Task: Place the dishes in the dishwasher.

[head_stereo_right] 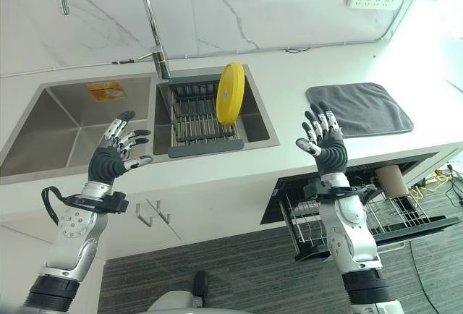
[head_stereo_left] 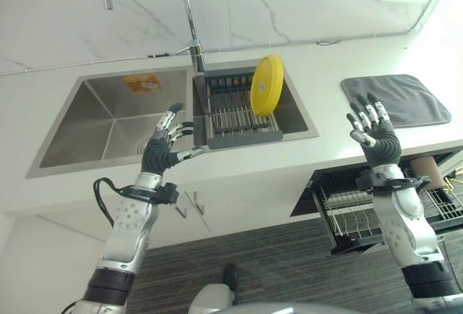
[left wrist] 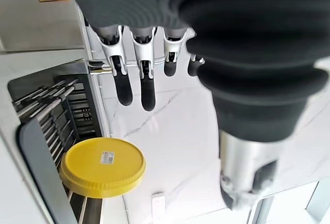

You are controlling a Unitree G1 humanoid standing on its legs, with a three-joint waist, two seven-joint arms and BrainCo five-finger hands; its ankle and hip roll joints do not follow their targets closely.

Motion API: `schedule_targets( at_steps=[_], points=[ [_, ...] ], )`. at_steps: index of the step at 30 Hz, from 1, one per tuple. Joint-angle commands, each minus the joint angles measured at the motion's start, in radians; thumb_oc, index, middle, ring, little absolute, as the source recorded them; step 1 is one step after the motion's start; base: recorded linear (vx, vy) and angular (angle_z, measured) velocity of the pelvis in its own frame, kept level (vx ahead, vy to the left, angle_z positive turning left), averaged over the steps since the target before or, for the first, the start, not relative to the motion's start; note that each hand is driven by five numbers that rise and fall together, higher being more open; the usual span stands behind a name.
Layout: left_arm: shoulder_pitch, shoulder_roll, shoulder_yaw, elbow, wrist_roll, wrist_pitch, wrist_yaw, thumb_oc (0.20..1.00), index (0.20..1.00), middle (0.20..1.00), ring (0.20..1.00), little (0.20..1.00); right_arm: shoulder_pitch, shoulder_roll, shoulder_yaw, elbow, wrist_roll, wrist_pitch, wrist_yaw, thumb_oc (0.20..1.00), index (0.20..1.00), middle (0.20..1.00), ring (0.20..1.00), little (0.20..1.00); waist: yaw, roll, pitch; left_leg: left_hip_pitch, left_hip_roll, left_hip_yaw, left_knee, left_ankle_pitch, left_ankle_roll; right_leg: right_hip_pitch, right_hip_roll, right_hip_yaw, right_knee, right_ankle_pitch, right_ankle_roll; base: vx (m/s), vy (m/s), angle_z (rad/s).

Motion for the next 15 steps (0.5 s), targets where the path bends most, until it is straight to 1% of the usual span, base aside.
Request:
schedule_targets(
  at_steps=[1,4,9,12,15],
  points=[
    [-0.052,0.031,-0.035,-0.041,-0.013,-0.018,-0.035,1.000,1.000,1.000,1.000,1.000,-0.113,-0.015,0.009,0.049,0.103,0.009,0.000,1.000,1.000,1.000,1.000,1.000,0.030,0.002,-0.073,-0.041,0.079,-0.084,0.021,-0.087,-0.103,-0.031,0.041,-0.055,-0.001,0.032,-0.014,0.07,-0.006,0.07],
    [-0.059,0.035,-0.043,-0.059,-0.026,-0.007,-0.058,1.000,1.000,1.000,1.000,1.000,-0.158,-0.008,0.033,0.100,0.125,0.029,-0.004,1.000,1.000,1.000,1.000,1.000,0.046,-0.001,-0.075,-0.041,0.073,-0.100,0.026,-0.090,-0.102,-0.031,0.042,-0.064,-0.001,0.033,-0.015,0.09,-0.002,0.10],
    [-0.074,0.043,-0.055,-0.079,-0.023,0.009,-0.081,1.000,1.000,1.000,1.000,1.000,-0.224,-0.025,0.038,0.171,0.125,0.034,-0.028,1.000,1.000,1.000,1.000,1.000,0.063,-0.008,-0.073,-0.045,0.065,-0.118,0.039,-0.098,-0.100,-0.033,0.042,-0.077,-0.001,0.037,-0.018,0.08,-0.012,0.15],
    [-0.085,0.055,-0.061,-0.080,-0.050,0.010,-0.093,1.000,1.000,1.000,1.000,1.000,-0.270,-0.041,0.042,0.223,0.128,0.034,-0.040,1.000,1.000,1.000,1.000,1.000,0.075,-0.009,-0.070,-0.045,0.062,-0.129,0.046,-0.102,-0.100,-0.031,0.040,-0.085,-0.001,0.038,-0.019,0.08,-0.011,0.10],
    [-0.088,0.057,-0.060,-0.089,-0.057,0.014,-0.100,1.000,1.000,1.000,1.000,1.000,-0.285,-0.043,0.043,0.236,0.120,0.038,-0.048,1.000,1.000,1.000,1.000,1.000,0.081,-0.010,-0.069,-0.043,0.059,-0.137,0.047,-0.104,-0.099,-0.032,0.039,-0.089,-0.001,0.039,-0.019,0.08,-0.015,0.05]
  ],
)
